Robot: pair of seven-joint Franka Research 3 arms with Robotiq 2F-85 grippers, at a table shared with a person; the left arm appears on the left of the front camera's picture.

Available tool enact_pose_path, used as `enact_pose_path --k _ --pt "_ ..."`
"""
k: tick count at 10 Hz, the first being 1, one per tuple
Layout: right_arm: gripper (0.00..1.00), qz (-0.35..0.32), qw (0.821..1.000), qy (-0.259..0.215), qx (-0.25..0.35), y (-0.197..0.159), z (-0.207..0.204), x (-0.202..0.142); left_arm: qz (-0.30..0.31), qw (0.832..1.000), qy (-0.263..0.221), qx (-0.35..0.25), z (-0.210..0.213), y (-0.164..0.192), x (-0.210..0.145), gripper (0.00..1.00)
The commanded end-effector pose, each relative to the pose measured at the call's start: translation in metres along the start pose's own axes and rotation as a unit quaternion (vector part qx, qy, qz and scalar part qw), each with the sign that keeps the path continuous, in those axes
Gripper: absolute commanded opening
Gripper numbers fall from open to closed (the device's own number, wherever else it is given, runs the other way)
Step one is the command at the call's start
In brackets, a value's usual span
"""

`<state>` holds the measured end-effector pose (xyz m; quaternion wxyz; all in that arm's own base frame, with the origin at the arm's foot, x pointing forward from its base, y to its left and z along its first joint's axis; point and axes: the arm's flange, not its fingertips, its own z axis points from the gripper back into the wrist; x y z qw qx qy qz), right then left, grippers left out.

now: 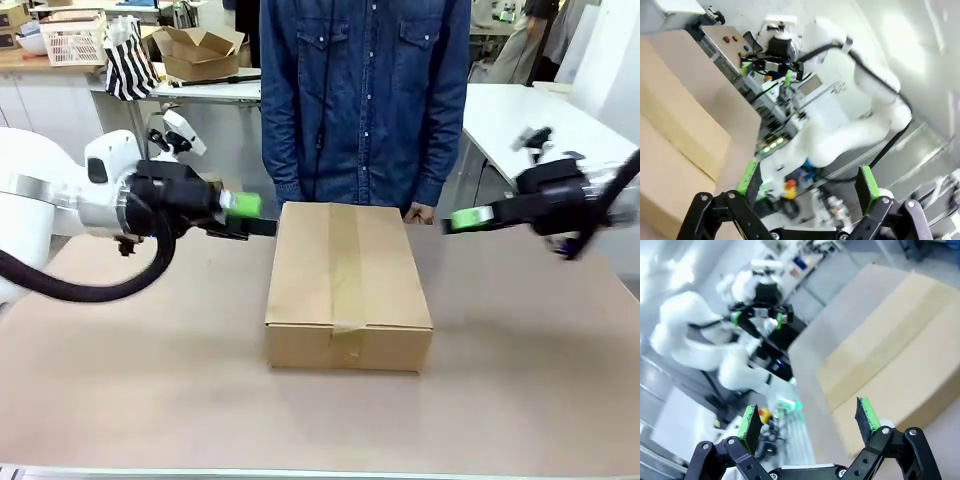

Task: Pack the gift set into the box.
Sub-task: Press and hold the closed box until the human finishes sealing it.

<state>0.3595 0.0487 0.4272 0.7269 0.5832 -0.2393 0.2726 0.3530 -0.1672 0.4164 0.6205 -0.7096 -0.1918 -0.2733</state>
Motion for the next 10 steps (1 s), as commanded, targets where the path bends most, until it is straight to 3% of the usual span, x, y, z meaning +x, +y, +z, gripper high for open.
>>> enact_pose_path --k 1,2,3,4,10 --pt "1.0 -0.076 0.992 -0.1 0.024 0.015 0.088 -0.043 0.154 0.986 -0.059 -0.004 0.052 -0.022 -0.031 1.0" --pt "1.0 -0.096 0.984 -0.149 0.015 -0.007 0.119 -0.054 0.159 0.983 -0.085 0.012 0.081 -0.026 -0.039 1.0" --pt "1.0 -0.093 0.986 -0.135 -0.019 -0.029 0.11 -0.06 0.078 0.996 -0.032 -0.001 0.031 0.003 0.005 1.0" --pt "1.0 -0.074 0.993 -0.092 0.014 0.0 0.101 -0.024 0.078 0.996 -0.032 -0.001 0.031 0.003 0.005 1.0" --pt "1.0 -0.074 0.993 -0.092 0.014 0.0 0.101 -0.024 0.078 0.996 -0.032 -0.001 0.031 0.003 0.005 1.0"
